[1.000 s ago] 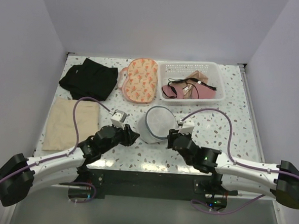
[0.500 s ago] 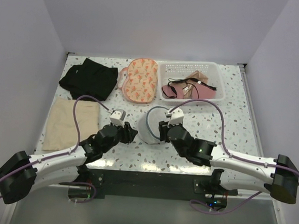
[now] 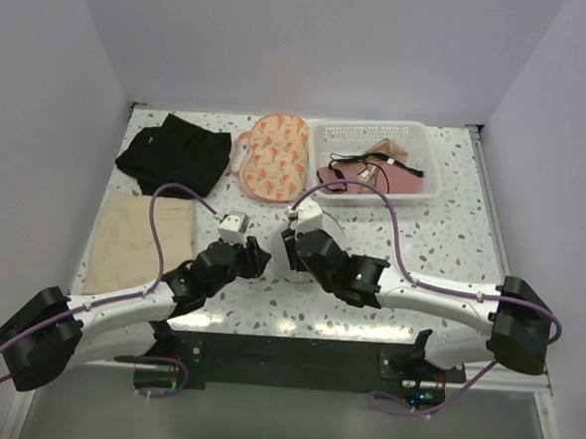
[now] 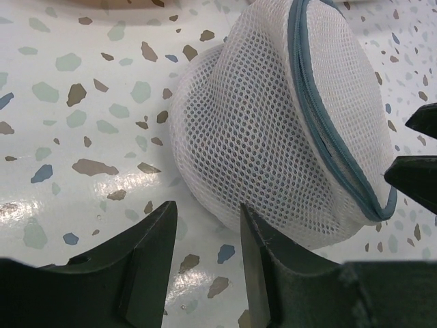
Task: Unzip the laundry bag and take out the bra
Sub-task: Open the laundry bag at the center of the board.
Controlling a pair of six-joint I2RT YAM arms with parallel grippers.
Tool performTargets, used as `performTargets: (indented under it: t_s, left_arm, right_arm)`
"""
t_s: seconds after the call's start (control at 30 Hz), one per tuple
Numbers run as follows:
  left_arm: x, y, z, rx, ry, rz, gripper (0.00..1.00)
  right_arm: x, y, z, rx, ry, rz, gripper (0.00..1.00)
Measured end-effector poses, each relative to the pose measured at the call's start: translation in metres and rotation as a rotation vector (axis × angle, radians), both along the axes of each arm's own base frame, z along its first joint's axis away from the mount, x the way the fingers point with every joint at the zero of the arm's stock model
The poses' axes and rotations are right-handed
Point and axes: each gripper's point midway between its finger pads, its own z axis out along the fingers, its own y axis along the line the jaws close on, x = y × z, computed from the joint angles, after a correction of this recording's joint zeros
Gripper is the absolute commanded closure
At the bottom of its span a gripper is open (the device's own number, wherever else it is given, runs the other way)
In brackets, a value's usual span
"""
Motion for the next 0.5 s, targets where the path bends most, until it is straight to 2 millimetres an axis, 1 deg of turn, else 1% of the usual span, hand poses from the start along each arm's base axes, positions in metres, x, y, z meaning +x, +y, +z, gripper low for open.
performTargets:
  t_s: [0.23, 0.37, 0.5]
  left_arm:
    - [0.001, 0.001, -0.001, 0.002, 0.004, 0.011, 0.53]
    - [0.001, 0.002, -0.001, 0.001, 0.005, 0.015, 0.52]
    - [0.001, 0.002, -0.001, -0.003, 0.006, 0.02, 0.52]
  right_arm:
    - [0.001, 0.017, -0.008, -0.022, 0.028, 0.035, 0.59]
    - [0.002, 0.016, -0.015, -0.043, 0.036, 0.027, 0.58]
    - [0.004, 0.011, -0.016, -0.058, 0.033, 0.002, 0.58]
